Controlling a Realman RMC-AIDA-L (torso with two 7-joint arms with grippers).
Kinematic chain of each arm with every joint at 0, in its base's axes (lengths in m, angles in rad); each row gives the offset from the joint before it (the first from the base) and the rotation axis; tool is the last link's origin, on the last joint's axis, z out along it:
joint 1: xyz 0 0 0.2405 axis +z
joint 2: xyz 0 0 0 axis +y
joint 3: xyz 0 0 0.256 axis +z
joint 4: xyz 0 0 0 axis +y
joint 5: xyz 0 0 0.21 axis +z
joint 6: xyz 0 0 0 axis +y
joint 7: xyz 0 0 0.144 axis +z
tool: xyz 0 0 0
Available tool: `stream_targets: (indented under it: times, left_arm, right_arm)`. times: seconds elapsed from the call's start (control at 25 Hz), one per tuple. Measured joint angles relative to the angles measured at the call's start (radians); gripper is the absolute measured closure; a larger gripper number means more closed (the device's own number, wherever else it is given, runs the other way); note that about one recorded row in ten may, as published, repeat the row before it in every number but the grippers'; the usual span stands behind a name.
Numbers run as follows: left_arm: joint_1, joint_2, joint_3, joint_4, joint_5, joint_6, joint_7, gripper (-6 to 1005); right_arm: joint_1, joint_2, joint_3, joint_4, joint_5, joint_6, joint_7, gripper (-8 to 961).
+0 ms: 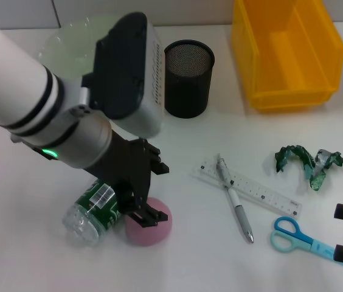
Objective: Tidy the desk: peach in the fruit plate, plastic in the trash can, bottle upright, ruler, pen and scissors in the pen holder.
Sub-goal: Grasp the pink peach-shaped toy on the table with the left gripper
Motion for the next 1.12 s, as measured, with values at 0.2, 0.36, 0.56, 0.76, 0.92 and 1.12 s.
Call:
stream_targets:
  times: [0.2,0.36,0.56,0.76,0.92,1.12]
  left_arm:
    - [0.014,0.0,0.06,-0.009,0.013,-0.053,-0.004,199]
    - [0.016,0.0,0.078,-0.014,0.013,-0.063,-0.002,199]
    - [0.023,0.0,0.15,-0.034,0.035,-0.105,-0.007,210]
    - [0.033,0.0,0.2,-0.042,0.104,-0.136,-0.036,239]
    - [0.031,0.0,0.207,-0.073,0.12,-0.139,-0.038,262]
    - [0.036,0.0,0.216,-0.079,0.118,-0.139,-0.03,343]
  right_arm:
    - [-0.005,0.008,0.001,-0.006,-0.001,0.004,0.0,194]
    - [-0.001,0.011,0.002,-0.013,-0.001,0.006,0.0,195]
    - [0.006,0.011,0.003,-0.014,-0.002,0.007,0.0,196]
    - [0.009,0.011,0.003,-0.014,-0.002,0.007,0.002,197]
    - [0.014,0.011,0.003,-0.014,-0.002,0.008,0.007,198]
    - [0.018,0.011,0.003,-0.014,-0.002,0.008,0.008,200]
